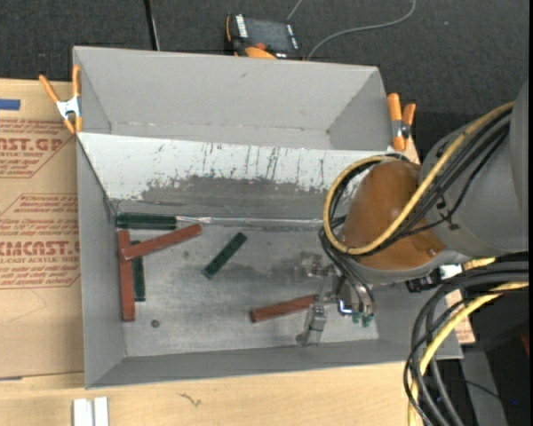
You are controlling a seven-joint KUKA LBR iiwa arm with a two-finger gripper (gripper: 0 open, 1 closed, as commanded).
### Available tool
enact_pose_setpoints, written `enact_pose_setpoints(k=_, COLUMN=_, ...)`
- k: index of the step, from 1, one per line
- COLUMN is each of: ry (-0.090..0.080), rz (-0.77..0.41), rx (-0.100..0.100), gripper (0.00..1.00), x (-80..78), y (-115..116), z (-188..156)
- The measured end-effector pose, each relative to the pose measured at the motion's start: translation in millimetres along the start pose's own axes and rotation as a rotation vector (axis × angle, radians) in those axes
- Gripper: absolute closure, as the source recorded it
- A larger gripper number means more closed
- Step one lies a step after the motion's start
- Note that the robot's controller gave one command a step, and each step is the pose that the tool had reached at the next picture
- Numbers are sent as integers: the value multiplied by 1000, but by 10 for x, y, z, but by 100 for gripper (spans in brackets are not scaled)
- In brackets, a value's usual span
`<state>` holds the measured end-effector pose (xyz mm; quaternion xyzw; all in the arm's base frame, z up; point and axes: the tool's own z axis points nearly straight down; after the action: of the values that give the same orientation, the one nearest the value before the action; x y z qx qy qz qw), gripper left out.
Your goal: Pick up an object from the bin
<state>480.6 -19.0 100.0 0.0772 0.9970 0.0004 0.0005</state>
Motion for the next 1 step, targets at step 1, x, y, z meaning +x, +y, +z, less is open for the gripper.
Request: enact_pose_setpoints(k=1, ry=1, rz=39, rx=-1, gripper=0, x=58, y=256, z=-77)
